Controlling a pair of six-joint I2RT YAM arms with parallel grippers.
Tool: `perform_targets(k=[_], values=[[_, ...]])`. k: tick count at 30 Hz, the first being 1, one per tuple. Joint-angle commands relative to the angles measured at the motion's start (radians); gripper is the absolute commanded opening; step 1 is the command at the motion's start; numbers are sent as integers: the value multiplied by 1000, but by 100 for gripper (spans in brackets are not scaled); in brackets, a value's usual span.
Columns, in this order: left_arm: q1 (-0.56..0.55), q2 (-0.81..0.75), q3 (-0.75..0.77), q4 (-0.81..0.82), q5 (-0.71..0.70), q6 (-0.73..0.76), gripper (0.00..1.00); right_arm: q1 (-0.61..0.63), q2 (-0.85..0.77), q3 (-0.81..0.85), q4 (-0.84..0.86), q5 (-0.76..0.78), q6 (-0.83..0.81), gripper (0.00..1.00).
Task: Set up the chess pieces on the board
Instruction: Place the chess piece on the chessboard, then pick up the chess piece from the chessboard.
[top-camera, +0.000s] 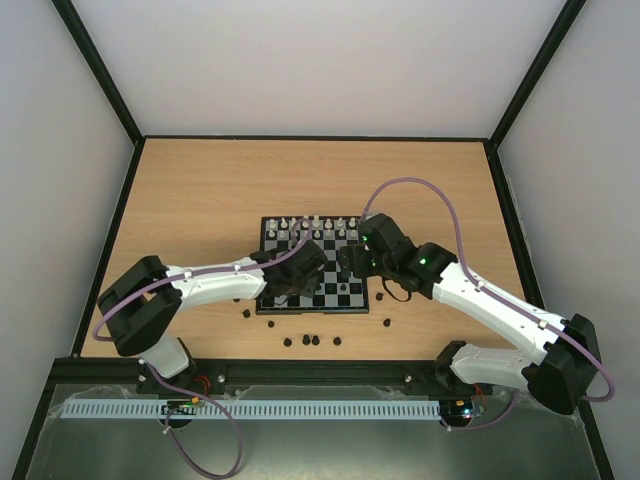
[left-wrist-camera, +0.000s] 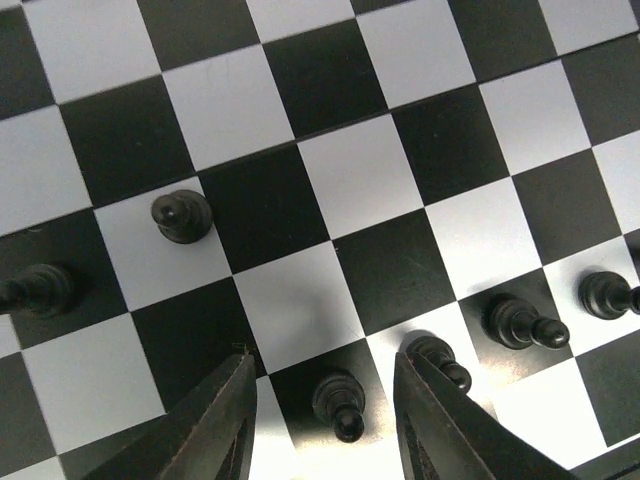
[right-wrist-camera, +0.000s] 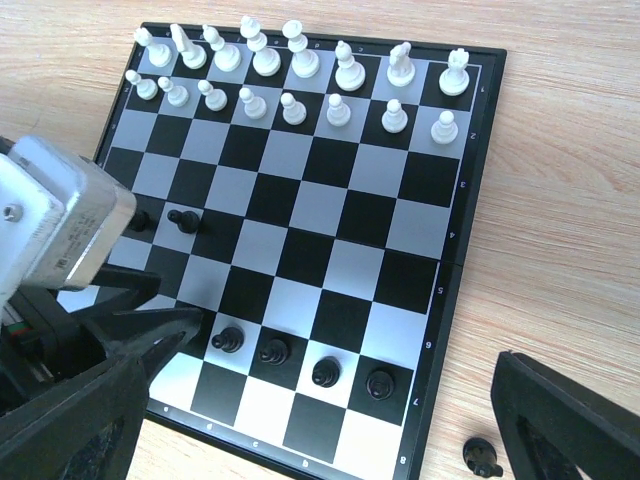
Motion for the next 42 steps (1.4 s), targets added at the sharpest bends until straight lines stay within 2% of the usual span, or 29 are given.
perform_targets(k=[1,6,11,15,27,36,42], values=[[-5,-60,28,-33,-60,9,43,-4,-9,-13,-9,14,14,95],[-5,-109,57,-59,-101,22,56,-4,-11,-11,-14,24,20,99],[-5,-163,52,-58,-122,32,83,-3,-20,-34,16,11,32,99],[-3,-187,54,-66,-135,45,99,-4,-35,-69,46,6,51,99],[41,-189,90,-65,-170,59,99,-4,-55,-105,91,-35,57,99],[52,-162,95,-43,-212,-14,99,-4,-52,-143,126,-184,65,99],[42,-198,100,-107,-232,-42,99,-4,-94,-198,158,-203,56,99]])
